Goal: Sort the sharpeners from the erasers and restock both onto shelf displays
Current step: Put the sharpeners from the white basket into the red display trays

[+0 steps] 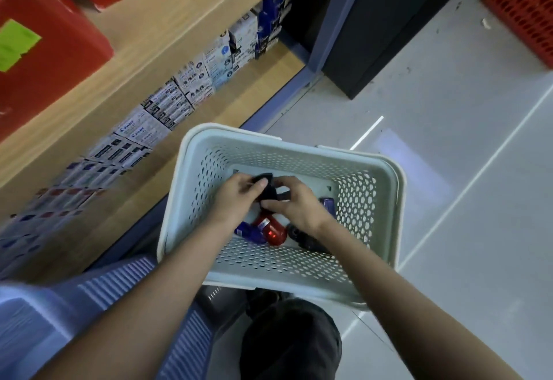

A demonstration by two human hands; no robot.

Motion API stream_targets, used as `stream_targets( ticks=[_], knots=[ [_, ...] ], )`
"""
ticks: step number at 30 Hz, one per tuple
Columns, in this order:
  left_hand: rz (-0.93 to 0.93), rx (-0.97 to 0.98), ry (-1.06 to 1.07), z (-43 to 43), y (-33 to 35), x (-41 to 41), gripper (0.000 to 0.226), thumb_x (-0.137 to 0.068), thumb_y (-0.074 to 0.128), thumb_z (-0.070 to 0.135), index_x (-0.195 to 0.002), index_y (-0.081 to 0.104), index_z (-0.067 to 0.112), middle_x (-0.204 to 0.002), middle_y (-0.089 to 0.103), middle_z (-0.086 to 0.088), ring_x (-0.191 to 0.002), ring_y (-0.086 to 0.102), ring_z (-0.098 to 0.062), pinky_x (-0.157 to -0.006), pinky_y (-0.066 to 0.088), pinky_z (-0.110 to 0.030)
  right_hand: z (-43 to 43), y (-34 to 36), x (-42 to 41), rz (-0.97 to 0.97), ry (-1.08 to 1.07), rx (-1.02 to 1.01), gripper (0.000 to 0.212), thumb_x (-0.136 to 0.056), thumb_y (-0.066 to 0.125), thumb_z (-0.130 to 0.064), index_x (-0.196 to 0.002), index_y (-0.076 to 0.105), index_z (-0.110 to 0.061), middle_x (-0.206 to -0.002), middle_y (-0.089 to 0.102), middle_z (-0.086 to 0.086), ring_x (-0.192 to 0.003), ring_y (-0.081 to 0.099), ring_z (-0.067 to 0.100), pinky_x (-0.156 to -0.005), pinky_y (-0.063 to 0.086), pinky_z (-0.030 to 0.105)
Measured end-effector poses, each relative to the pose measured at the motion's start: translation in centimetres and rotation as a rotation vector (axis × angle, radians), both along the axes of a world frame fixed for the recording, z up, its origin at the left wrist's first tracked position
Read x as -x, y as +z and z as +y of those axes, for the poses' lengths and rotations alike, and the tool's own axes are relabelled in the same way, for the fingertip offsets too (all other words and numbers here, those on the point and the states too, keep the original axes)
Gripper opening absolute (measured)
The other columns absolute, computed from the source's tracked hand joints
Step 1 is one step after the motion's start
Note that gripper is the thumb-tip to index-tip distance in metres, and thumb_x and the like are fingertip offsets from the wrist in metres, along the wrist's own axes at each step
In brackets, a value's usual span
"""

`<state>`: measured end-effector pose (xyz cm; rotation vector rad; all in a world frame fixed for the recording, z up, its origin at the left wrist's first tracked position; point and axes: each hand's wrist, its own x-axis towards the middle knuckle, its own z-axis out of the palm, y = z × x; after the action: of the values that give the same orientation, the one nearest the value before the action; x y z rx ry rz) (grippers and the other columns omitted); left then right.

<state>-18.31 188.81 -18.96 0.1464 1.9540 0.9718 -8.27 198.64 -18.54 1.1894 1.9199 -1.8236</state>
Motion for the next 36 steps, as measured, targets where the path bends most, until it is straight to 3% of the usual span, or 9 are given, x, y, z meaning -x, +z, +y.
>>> stream_targets(
  ticks=[2,5,8,11,17,24,29,33,36],
  knots=[
    [0.005,-0.004,0.085,-0.2,0.2,0.3,0.016,-0.088,0.064,0.023,-0.098,0.055,0.015,-0.103,0.065,-0.005,-0.101,0.061,-0.022,-0.096,0.047,-0.045,1.8,0.8,-0.7,-0.071,0.083,-0.017,0.043,-0.089,0.062,-0.007,-0.131,0.049,-0.007,-0.127,0.057,0.009,-0.110,0.059,0.021,-0.091,0.047,0.026],
    [0.000,-0.002,0.104,-0.5,0.4,0.3,0.020,-0.088,0.065,0.021,-0.101,0.053,0.013,-0.103,0.062,-0.005,-0.101,0.060,-0.022,-0.097,0.047,-0.047,3.2,0.4,-1.8,-0.286,0.454,-0.277,0.041,-0.093,0.050,-0.004,-0.133,0.049,-0.007,-0.137,0.049,0.010,-0.121,0.052,0.026,-0.100,0.040,0.031],
    [-0.034,-0.014,0.109,-0.7,0.6,0.1,0.022,-0.088,0.064,0.019,-0.105,0.054,0.010,-0.108,0.063,-0.009,-0.105,0.060,-0.023,-0.099,0.046,-0.047,1.7,-0.4,-2.1,-0.399,0.690,-0.308,0.019,-0.091,0.056,-0.017,-0.107,0.055,-0.007,-0.114,0.058,0.013,-0.111,0.055,0.030,-0.084,0.045,0.033],
    [-0.048,-0.017,0.133,-0.8,0.5,0.2,0.022,-0.088,0.064,0.019,-0.106,0.053,0.011,-0.110,0.063,-0.011,-0.107,0.059,-0.025,-0.100,0.045,-0.048,0.1,-1.1,-1.9,-0.455,0.706,-0.411,0.027,-0.089,0.061,-0.020,-0.111,0.052,-0.008,-0.113,0.060,0.012,-0.106,0.057,0.029,-0.077,0.043,0.033],
    [-0.060,-0.029,0.152,-0.7,0.6,0.5,0.022,-0.088,0.065,0.019,-0.106,0.054,0.013,-0.111,0.063,-0.010,-0.108,0.059,-0.026,-0.100,0.044,-0.049,-1.5,-2.1,-1.2,-0.444,0.734,-0.418,0.022,-0.089,0.053,-0.012,-0.107,0.061,-0.002,-0.115,0.056,0.016,-0.114,0.047,0.030,-0.093,0.042,0.035],
    [-0.060,-0.063,0.155,-1.0,1.0,1.2,0.018,-0.088,0.065,0.020,-0.102,0.054,0.015,-0.109,0.064,-0.009,-0.105,0.060,-0.026,-0.099,0.046,-0.045,-1.8,-1.5,-2.4,-0.460,0.762,-0.500,0.039,-0.090,0.059,-0.022,-0.126,0.047,-0.013,-0.123,0.049,0.012,-0.112,0.050,0.032,-0.088,0.044,0.037],
    [-0.048,-0.065,0.132,-1.2,0.8,1.1,0.016,-0.087,0.066,0.021,-0.098,0.054,0.021,-0.105,0.064,-0.004,-0.104,0.061,-0.024,-0.098,0.047,-0.044,-1.5,-2.1,-2.5,-0.428,0.572,-0.524,0.027,-0.088,0.063,-0.018,-0.113,0.059,-0.007,-0.117,0.056,0.012,-0.108,0.054,0.029,-0.088,0.046,0.035],
    [-0.055,-0.090,0.133,-1.4,1.3,0.9,0.014,-0.086,0.067,0.020,-0.093,0.055,0.025,-0.100,0.064,0.000,-0.102,0.061,-0.022,-0.098,0.047,-0.043,0.2,-1.7,-2.5,-0.261,0.088,-0.303,0.034,-0.084,0.071,-0.026,-0.105,0.053,-0.007,-0.094,0.058,0.002,-0.085,0.055,0.016,-0.070,0.042,0.019],
    [-0.068,-0.103,0.157,-1.6,2.4,1.0,0.015,-0.086,0.068,0.022,-0.096,0.057,0.022,-0.104,0.066,-0.004,-0.100,0.063,-0.020,-0.097,0.047,-0.042,0.4,0.2,-2.3,-0.073,-0.222,-0.138,0.033,-0.083,0.072,-0.023,-0.101,0.049,-0.008,-0.090,0.055,0.000,-0.078,0.052,0.008,-0.060,0.041,0.006]
  ],
)
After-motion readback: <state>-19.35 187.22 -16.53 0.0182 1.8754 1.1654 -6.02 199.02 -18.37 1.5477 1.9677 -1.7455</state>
